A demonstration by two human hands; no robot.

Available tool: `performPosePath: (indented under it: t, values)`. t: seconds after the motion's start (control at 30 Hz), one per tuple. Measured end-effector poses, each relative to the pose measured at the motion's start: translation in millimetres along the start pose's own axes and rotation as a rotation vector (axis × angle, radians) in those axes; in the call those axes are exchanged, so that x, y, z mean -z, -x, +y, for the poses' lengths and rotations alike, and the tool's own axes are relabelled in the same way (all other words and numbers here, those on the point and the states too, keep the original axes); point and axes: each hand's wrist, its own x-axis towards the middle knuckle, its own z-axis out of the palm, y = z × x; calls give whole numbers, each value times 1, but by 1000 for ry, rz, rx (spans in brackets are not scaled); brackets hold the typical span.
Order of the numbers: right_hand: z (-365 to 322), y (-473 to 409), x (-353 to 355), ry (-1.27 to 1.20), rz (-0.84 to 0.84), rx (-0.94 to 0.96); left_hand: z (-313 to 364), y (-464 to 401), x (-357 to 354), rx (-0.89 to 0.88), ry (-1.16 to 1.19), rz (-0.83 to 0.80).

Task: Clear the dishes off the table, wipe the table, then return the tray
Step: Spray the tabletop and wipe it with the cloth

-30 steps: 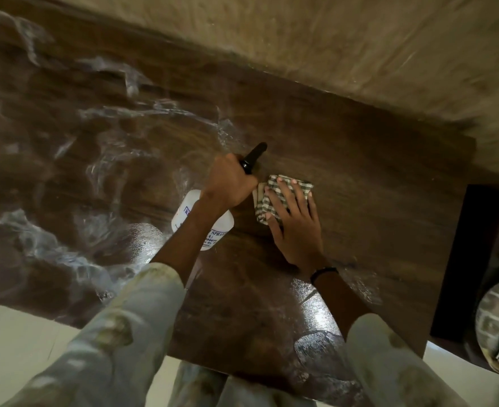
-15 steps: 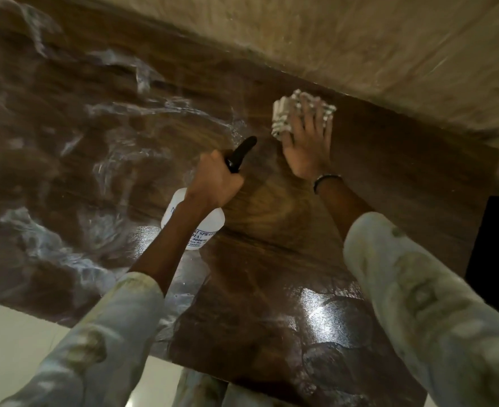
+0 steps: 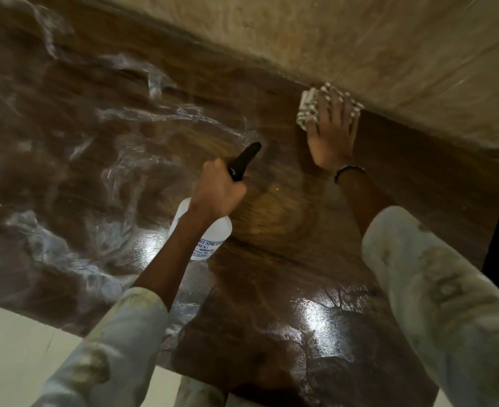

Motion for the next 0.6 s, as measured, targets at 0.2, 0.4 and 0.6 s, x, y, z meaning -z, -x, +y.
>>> performPosePath:
  t: [0.2, 0.4, 0.6]
  values:
    - [-13, 35, -8, 65, -125, 419, -2, -2, 3, 16, 30, 8]
    - [29, 25, 2, 66, -7, 253, -4, -5, 6, 53, 73, 0]
    - [-42, -12, -12, 9, -8, 104, -3, -5, 4, 63, 63, 13]
